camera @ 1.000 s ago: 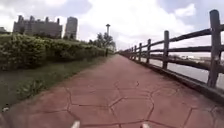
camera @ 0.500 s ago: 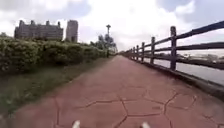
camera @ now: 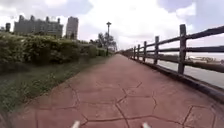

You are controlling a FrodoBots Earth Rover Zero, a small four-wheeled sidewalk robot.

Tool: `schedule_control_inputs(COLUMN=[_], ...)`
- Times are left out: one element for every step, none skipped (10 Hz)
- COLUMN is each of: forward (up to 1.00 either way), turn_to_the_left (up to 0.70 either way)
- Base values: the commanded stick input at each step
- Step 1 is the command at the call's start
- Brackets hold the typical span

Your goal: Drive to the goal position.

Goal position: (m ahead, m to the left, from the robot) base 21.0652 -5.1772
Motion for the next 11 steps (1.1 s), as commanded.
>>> schedule_control_inputs(forward=[0.85, 0.85, 0.85, 0.85, 0.85, 0.85, 0.85, 0.85, 0.85, 0.85, 0.85], turn_to_the_left=[-0.23, -0.23, -0.23, -0.23, -0.15, 0.11, 0.11, 0.11, 0.11, 0.11, 0.11])
